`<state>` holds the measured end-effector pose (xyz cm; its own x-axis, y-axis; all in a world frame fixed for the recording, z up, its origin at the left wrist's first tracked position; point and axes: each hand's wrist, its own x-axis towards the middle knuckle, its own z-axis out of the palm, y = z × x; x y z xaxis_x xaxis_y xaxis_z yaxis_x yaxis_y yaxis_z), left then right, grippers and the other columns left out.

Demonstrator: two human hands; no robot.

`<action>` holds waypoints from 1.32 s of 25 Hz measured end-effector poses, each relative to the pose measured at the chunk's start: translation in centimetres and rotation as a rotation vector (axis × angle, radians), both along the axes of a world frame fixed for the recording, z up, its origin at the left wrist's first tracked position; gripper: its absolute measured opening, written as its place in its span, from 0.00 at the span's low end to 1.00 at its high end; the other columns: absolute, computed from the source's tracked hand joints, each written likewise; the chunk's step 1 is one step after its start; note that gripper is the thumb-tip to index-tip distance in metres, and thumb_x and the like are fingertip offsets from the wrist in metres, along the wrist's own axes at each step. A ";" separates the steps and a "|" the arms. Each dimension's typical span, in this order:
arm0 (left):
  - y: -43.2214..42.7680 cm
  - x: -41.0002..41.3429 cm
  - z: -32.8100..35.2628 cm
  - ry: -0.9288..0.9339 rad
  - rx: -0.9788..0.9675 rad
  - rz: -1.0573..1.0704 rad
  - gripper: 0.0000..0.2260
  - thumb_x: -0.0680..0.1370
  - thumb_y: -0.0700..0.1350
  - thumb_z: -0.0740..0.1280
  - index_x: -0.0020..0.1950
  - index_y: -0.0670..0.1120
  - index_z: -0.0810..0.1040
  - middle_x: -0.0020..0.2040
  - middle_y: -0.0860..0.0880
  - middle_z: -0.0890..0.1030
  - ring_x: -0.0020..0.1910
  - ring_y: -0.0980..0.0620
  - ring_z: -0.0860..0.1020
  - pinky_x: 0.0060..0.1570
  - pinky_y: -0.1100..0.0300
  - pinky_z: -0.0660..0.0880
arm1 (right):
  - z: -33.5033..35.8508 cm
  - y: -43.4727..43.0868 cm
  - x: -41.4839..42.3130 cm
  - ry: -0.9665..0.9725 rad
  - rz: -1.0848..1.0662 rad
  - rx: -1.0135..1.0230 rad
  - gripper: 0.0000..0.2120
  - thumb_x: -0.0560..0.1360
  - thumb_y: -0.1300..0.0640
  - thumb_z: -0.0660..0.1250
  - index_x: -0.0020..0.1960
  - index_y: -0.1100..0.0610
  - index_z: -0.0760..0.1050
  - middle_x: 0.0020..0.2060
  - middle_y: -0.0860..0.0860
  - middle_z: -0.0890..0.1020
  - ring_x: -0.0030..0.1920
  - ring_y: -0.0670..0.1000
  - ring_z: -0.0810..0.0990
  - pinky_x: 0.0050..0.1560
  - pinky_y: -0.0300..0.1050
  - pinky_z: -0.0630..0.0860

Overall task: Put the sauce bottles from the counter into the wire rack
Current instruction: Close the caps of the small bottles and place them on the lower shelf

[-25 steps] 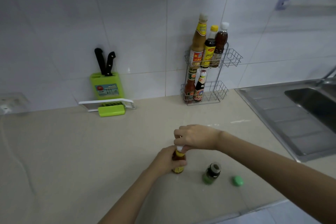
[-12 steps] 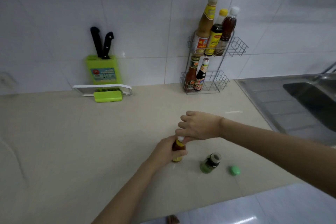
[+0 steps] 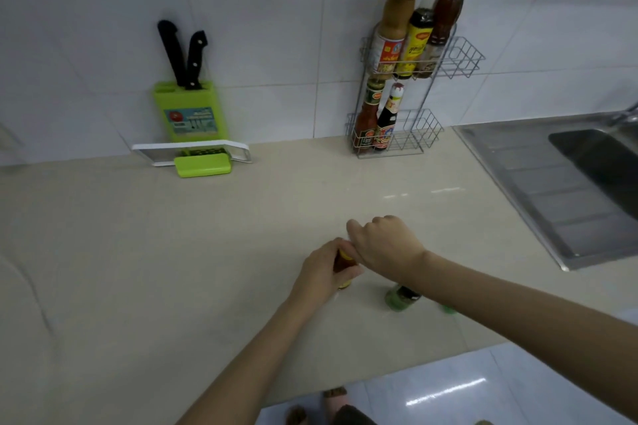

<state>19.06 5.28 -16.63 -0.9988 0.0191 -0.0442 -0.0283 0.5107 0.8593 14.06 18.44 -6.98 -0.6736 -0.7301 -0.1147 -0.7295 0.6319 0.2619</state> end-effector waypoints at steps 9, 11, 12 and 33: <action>-0.7 -0.3 0.9 -0.094 0.075 -0.018 0.11 0.72 0.51 0.73 0.43 0.64 0.72 0.42 0.61 0.80 0.41 0.69 0.78 0.39 0.77 0.72 | 0.8 -0.8 -1.3 -0.067 -0.033 -0.009 0.26 0.80 0.39 0.47 0.52 0.61 0.70 0.44 0.57 0.82 0.42 0.59 0.81 0.34 0.47 0.67; -2.1 -1.4 1.3 -0.127 0.187 -0.016 0.12 0.72 0.43 0.74 0.51 0.54 0.78 0.49 0.50 0.84 0.48 0.60 0.81 0.52 0.63 0.78 | 1.3 -0.5 -2.6 -0.241 -0.002 -0.108 0.25 0.79 0.39 0.54 0.60 0.60 0.66 0.50 0.59 0.80 0.47 0.61 0.80 0.40 0.50 0.70; -2.7 -1.2 0.9 -0.178 0.248 -0.051 0.12 0.72 0.40 0.74 0.55 0.46 0.79 0.53 0.44 0.84 0.52 0.54 0.80 0.57 0.55 0.78 | 0.8 -0.4 -2.6 -0.392 -0.014 -0.163 0.24 0.78 0.40 0.57 0.63 0.59 0.65 0.53 0.59 0.79 0.50 0.61 0.79 0.44 0.51 0.72; 0.0 -16.7 6.1 -0.342 0.338 0.233 0.13 0.79 0.44 0.65 0.63 0.43 0.75 0.61 0.45 0.79 0.59 0.52 0.77 0.63 0.57 0.71 | -1.2 11.6 -21.2 -0.612 -1.062 -2.094 0.14 0.79 0.58 0.63 0.61 0.65 0.70 0.55 0.63 0.76 0.56 0.62 0.79 0.47 0.57 0.81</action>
<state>2.32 5.31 -10.58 -0.9078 -0.1322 -0.3980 -0.4154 0.1540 0.8965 -7.14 30.04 -8.20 -0.9176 0.3185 -0.2377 0.1499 -0.2764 -0.9493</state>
